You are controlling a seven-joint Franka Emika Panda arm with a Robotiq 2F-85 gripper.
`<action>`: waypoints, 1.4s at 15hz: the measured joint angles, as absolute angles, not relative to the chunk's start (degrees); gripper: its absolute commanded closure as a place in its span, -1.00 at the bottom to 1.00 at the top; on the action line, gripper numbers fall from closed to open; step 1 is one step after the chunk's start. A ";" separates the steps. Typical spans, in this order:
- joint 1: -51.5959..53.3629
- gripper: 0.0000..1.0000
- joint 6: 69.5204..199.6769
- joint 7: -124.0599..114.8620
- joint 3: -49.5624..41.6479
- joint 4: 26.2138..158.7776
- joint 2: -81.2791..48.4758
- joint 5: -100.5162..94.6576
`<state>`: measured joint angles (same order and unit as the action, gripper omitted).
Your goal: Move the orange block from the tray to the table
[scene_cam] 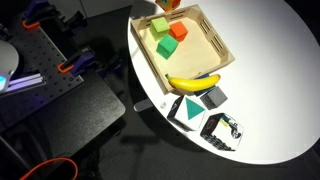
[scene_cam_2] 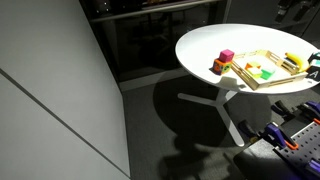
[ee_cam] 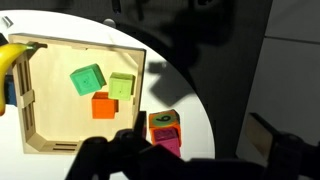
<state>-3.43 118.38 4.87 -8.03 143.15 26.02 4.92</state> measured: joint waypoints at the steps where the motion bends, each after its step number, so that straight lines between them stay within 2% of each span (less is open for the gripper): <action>1: -3.63 -1.00 117.65 4.93 -8.27 141.74 24.46 4.92; 10: -5.71 -1.00 114.64 5.77 -8.99 131.00 10.31 4.74; 21: -8.70 -1.00 119.95 7.60 -10.33 129.36 2.23 3.84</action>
